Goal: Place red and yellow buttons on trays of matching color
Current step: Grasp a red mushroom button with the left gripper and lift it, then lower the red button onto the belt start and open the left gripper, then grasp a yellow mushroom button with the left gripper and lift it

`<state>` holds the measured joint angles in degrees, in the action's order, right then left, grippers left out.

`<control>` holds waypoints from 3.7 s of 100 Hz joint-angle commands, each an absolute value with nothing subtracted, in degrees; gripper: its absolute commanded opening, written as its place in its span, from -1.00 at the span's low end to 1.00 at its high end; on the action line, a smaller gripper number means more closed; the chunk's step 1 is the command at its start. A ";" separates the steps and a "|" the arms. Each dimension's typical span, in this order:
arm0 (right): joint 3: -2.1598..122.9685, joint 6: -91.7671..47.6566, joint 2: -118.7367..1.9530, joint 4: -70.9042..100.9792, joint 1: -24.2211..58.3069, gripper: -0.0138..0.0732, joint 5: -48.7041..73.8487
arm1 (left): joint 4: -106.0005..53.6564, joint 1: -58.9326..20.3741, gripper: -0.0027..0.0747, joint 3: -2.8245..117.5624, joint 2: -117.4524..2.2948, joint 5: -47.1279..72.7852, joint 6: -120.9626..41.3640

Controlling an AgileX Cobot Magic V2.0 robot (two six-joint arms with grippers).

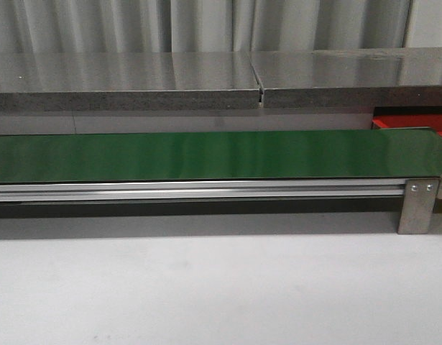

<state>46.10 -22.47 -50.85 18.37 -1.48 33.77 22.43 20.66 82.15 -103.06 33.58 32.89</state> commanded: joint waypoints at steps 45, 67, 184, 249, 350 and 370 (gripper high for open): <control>47.56 -23.04 -50.21 18.65 -1.35 -0.84 30.16 | 10.72 9.88 -0.98 81.56 -93.78 36.23 21.60; 47.56 -23.04 -50.21 18.65 -1.35 -0.84 30.16 | 10.62 7.42 -0.98 76.80 -93.78 32.12 21.60; 47.56 -23.04 -50.21 18.65 -1.35 -0.84 30.16 | 10.59 7.63 0.75 78.99 -93.64 29.43 20.16; 47.56 -23.04 -50.21 18.65 -1.35 -0.84 30.16 | 13.04 26.19 0.66 81.18 -98.19 29.32 20.16; 47.56 -23.04 -50.21 18.65 -1.35 -0.84 30.16 | 17.11 28.48 0.66 89.32 -117.99 20.34 20.16; 47.56 -23.04 -50.21 18.65 -1.35 -0.84 30.16 | 17.11 28.48 0.66 90.02 -119.28 18.35 20.16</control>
